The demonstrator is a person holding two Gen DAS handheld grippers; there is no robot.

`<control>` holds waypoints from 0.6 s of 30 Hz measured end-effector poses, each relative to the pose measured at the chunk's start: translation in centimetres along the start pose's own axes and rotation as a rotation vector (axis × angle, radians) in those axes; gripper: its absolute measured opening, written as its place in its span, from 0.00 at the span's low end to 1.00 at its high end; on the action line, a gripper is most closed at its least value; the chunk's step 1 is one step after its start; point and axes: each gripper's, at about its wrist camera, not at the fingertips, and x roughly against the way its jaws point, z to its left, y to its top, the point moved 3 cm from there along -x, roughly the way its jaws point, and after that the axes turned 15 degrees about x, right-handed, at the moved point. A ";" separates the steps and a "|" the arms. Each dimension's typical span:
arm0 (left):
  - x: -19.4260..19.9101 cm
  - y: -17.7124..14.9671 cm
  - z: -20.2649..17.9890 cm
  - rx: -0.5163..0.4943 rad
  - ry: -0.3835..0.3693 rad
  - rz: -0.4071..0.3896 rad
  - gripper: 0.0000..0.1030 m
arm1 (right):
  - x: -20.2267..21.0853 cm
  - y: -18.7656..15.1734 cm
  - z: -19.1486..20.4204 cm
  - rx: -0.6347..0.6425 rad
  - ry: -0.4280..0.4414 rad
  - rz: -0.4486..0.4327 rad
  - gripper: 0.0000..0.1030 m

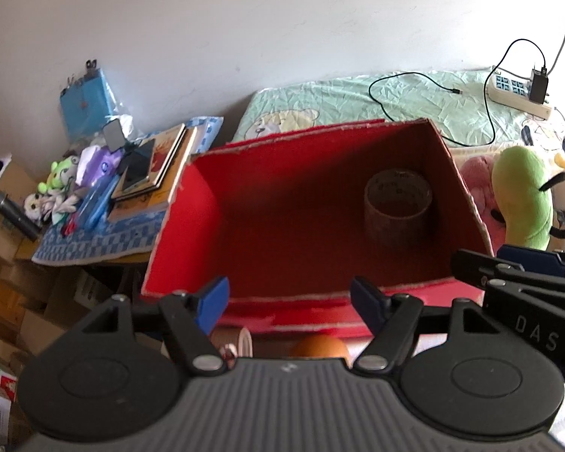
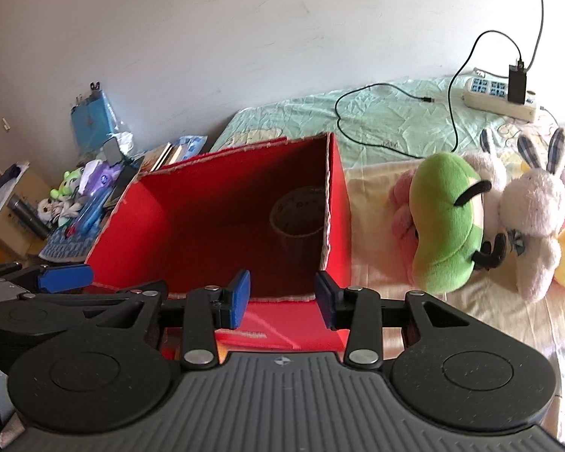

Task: Organize objects
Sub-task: 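Withdraw the right tool from the box toward the pine cone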

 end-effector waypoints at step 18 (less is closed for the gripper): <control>-1.5 -5.0 -1.2 0.005 0.074 0.140 0.77 | -1.6 -4.8 -1.3 -0.052 0.095 0.137 0.40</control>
